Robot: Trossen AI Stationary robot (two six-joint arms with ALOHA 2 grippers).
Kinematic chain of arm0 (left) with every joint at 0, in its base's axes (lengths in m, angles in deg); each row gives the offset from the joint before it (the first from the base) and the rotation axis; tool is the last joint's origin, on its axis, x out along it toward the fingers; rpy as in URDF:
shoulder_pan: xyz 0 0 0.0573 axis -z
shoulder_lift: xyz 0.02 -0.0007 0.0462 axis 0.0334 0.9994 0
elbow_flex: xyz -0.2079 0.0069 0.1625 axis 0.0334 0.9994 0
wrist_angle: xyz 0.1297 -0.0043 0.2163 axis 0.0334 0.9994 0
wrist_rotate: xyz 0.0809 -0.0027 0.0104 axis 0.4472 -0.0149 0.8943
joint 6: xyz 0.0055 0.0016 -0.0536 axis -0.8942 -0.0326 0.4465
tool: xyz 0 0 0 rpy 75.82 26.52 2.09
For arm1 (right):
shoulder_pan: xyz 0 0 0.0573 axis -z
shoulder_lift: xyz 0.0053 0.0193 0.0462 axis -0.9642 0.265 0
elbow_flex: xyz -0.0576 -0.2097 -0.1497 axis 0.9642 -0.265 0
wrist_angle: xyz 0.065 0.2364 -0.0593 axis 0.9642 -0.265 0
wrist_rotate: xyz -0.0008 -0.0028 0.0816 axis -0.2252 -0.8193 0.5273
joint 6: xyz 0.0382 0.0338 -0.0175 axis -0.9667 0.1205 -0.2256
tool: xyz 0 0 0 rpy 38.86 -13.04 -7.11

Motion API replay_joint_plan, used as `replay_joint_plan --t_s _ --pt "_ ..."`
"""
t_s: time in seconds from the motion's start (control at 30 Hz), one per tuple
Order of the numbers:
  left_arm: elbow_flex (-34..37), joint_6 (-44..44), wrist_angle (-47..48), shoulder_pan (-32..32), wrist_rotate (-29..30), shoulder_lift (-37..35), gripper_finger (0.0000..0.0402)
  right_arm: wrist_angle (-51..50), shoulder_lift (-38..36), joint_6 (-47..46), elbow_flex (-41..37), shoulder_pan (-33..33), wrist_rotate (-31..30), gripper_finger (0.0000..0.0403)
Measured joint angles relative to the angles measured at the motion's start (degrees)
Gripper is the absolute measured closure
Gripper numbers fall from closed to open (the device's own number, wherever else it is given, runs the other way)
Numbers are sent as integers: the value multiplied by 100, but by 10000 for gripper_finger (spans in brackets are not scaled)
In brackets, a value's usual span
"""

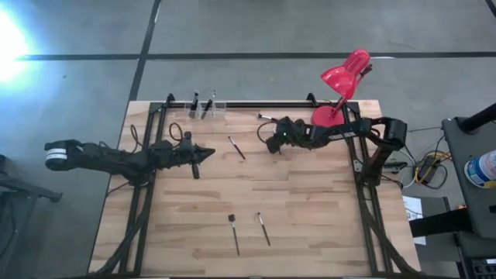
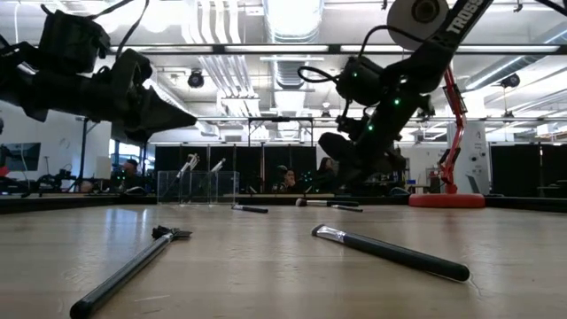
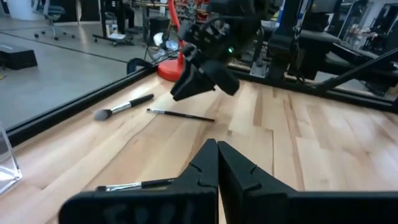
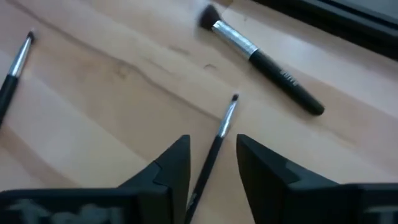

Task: Put items in baskets/containers
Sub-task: Put the black eyeshadow brush into the transparent organizer

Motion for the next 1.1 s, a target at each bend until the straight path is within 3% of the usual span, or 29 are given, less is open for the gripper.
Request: replay_joint_plan --t_s 0.23,0.43,0.63,0.8,1.0,1.1 --pt "-2 -36 -39 -2 7 4 401 1 106 84 78 308 83 274" --pt "-5 -34 -36 -2 11 22 401 -119 615 182 487 439 229 282" --pt "1 -34 -68 -2 11 39 401 -1008 1192 289 1212 467 224 286" --pt "5 -34 -72 -2 11 39 401 -1616 1540 307 1739 467 190 316" --pt "5 159 -66 -7 92 39 401 -1997 1760 434 2059 453 230 384" --pt "9 429 -47 -8 355 39 401 -2042 1643 554 2062 416 238 388"
